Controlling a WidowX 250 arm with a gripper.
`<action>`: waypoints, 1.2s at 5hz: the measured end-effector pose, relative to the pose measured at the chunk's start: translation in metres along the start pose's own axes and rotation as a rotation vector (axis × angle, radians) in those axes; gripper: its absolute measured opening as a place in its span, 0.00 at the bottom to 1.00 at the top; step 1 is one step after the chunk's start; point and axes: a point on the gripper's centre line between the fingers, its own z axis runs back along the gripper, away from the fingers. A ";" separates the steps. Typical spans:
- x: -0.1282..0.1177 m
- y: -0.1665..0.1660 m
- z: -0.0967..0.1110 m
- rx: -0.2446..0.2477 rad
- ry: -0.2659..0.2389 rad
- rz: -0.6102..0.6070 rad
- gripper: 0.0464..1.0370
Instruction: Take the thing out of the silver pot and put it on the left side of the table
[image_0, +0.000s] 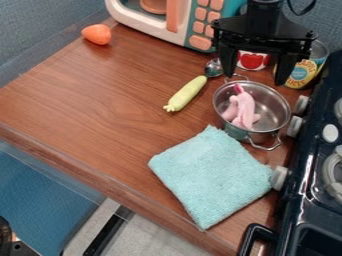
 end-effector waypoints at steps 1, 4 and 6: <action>-0.004 0.001 -0.010 0.010 0.029 0.002 0.96; 0.000 0.010 -0.051 0.044 0.103 0.035 0.96; 0.005 0.003 -0.070 0.030 0.133 0.005 0.91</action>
